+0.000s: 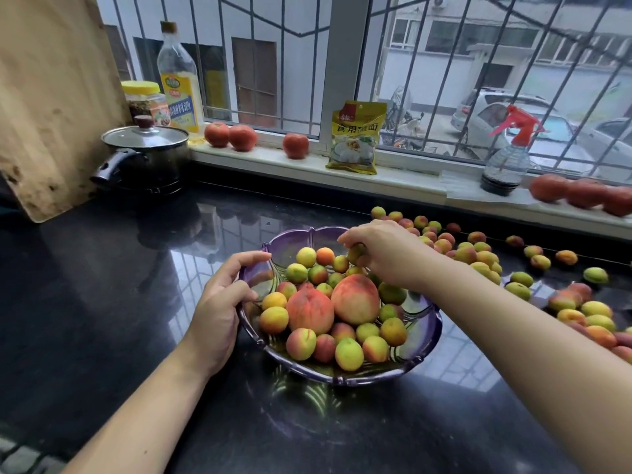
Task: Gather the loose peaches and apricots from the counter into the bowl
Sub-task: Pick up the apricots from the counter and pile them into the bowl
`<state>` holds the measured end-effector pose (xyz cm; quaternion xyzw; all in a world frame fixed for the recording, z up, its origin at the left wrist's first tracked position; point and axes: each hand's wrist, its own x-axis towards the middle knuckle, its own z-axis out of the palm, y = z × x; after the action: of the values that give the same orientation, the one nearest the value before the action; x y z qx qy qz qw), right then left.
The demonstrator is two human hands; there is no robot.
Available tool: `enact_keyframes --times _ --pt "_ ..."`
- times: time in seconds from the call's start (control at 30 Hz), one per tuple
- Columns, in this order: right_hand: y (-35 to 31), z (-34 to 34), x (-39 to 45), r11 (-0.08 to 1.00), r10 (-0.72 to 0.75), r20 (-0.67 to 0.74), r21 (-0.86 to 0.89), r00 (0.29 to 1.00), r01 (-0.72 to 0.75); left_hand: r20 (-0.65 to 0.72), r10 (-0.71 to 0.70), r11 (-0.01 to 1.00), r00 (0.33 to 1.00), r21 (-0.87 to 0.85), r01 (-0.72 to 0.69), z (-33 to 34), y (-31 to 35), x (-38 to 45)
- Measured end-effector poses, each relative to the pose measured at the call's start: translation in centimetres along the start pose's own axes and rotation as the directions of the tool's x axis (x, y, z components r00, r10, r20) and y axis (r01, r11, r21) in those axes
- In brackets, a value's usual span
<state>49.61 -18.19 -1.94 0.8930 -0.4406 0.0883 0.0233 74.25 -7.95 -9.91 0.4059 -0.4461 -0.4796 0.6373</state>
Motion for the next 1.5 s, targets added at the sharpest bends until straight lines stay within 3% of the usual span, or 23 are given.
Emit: enact_keyframes --times 0.07,0.13,0.2,0.27,0.37,0.43,0.5,0.7,0.83,0.97,1.03,1.1,1.2,1.27,1.37,1.5 --pt "0.3 -0.3 -0.7 0.997 0.024 -0.049 0.070 0.999 -0.021 0.001 0.001 1.000 1.000 -0.001 -0.001 0.0 0.1 -0.1" --pt "1.2 -0.6 -2.1 0.968 0.151 -0.252 0.233 0.956 -0.091 0.007 0.000 1.000 1.000 -0.002 0.000 0.0 0.1 -0.1" --pt "2.5 -0.2 -4.4 0.901 0.369 -0.481 0.394 0.795 -0.181 0.008 -0.002 1.000 1.000 -0.015 0.002 0.1 0.1 -0.1" --pt "3.7 1.4 -7.3 0.854 0.509 -0.603 0.443 0.614 -0.272 0.007 0.009 1.000 1.000 -0.013 -0.009 0.2 0.1 -0.2" --pt "5.6 4.2 -11.1 0.767 0.641 -0.603 0.472 0.474 -0.435 0.008 0.023 1.000 1.000 -0.009 -0.023 0.3 0.1 -0.1" --pt "6.9 4.5 -12.5 0.637 0.766 -0.532 0.550 0.361 -0.540 0.005 0.017 0.999 1.000 -0.035 -0.017 0.3 0.1 -0.1" --pt "7.9 4.5 -13.2 0.574 0.802 -0.516 0.522 0.303 -0.631 -0.004 0.014 0.998 1.000 -0.060 -0.014 0.4 0.0 -0.1" --pt "7.1 5.3 -12.9 0.528 0.829 -0.356 0.244 0.431 -0.814 -0.027 0.012 0.998 1.000 -0.055 -0.013 0.3 -0.1 0.0" --pt "6.8 5.1 -13.0 0.492 0.863 -0.264 0.245 0.431 -0.835 -0.024 0.001 0.998 1.000 -0.060 -0.003 0.2 -0.1 0.0" --pt "6.4 4.4 -13.2 0.457 0.884 -0.285 0.368 0.370 -0.810 -0.014 0.006 0.998 1.000 -0.055 -0.007 0.0 -0.3 0.0" --pt "6.2 3.6 -13.2 0.478 0.868 -0.376 0.461 0.324 -0.747 -0.010 0.008 0.998 1.000 -0.060 -0.008 0.0 -0.3 0.0" --pt "5.9 2.9 -13.0 0.569 0.815 -0.473 0.540 0.335 -0.620 -0.012 0.001 0.998 1.000 -0.063 -0.001 0.0 -0.3 0.0" --pt "4.8 2.7 -12.4 0.719 0.695 -0.564 0.545 0.446 -0.432 -0.021 -0.001 0.999 1.000 -0.052 0.000 0.0 -0.3 0.0" --pt "4.2 3.0 -11.9 0.759 0.648 -0.563 0.536 0.512 -0.371 -0.026 -0.004 0.999 1.000 -0.045 0.003 0.0 -0.3 0.0" --pt "4.0 3.2 -11.4 0.709 0.661 -0.489 0.655 0.569 -0.262 -0.027 -0.008 0.999 1.000 -0.043 0.007 0.1 -0.3 0.0" --pt "3.6 2.7 -11.2 0.486 0.683 -0.318 0.870 0.658 -0.085 -0.019 -0.003 1.000 1.000 -0.027 0.002 -0.1 -0.3 0.0"
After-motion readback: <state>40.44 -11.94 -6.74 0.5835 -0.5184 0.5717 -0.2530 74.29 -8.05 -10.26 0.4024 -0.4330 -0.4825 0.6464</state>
